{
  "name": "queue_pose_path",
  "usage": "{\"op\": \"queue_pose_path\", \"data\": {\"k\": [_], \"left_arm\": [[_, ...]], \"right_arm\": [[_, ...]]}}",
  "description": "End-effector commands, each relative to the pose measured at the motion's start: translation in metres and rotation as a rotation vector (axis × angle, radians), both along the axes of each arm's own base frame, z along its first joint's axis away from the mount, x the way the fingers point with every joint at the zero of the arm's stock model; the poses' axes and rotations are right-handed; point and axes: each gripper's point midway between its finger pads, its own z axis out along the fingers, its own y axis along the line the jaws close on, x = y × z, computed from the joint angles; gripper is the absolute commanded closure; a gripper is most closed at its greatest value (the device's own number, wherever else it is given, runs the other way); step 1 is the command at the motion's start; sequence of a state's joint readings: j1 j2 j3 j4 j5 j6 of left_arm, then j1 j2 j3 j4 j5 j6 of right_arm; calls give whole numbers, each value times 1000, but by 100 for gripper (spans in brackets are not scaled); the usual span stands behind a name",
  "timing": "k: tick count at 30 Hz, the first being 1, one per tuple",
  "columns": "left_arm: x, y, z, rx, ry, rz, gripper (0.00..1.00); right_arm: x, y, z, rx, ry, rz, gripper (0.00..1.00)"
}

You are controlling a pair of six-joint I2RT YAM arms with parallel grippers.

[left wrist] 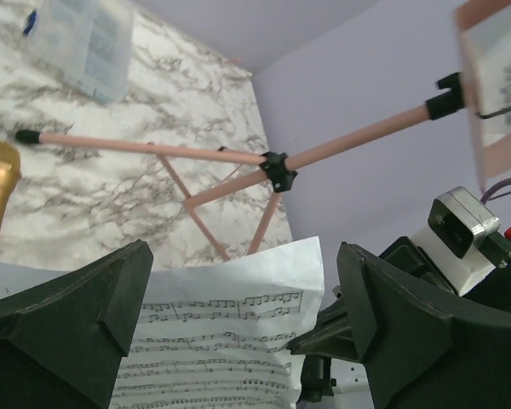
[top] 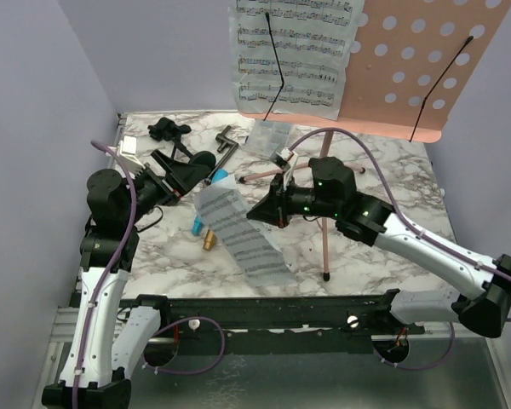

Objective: Set up the instrument practice props

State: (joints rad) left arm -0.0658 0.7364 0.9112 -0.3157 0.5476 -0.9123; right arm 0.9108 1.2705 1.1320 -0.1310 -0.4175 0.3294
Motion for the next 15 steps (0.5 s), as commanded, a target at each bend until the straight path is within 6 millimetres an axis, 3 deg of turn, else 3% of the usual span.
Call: {"op": "queue_pose_path", "data": {"k": [1,6,10,15], "left_arm": [[-10,-2,56,49,-173,-38,1],[-14,-1,93,71,-270,-35,1],[-15,1,100,110,-319,-31,1],[-21,-3,94,119,-350,-62,1]], "right_arm": [[5,-32,37,-28,-143,-98,100],[14,-61,81,-13,-257,-222,100],[18,-78,122,30,-342,-290,100],[11,-92,180,118,-437,-308,100]]}}
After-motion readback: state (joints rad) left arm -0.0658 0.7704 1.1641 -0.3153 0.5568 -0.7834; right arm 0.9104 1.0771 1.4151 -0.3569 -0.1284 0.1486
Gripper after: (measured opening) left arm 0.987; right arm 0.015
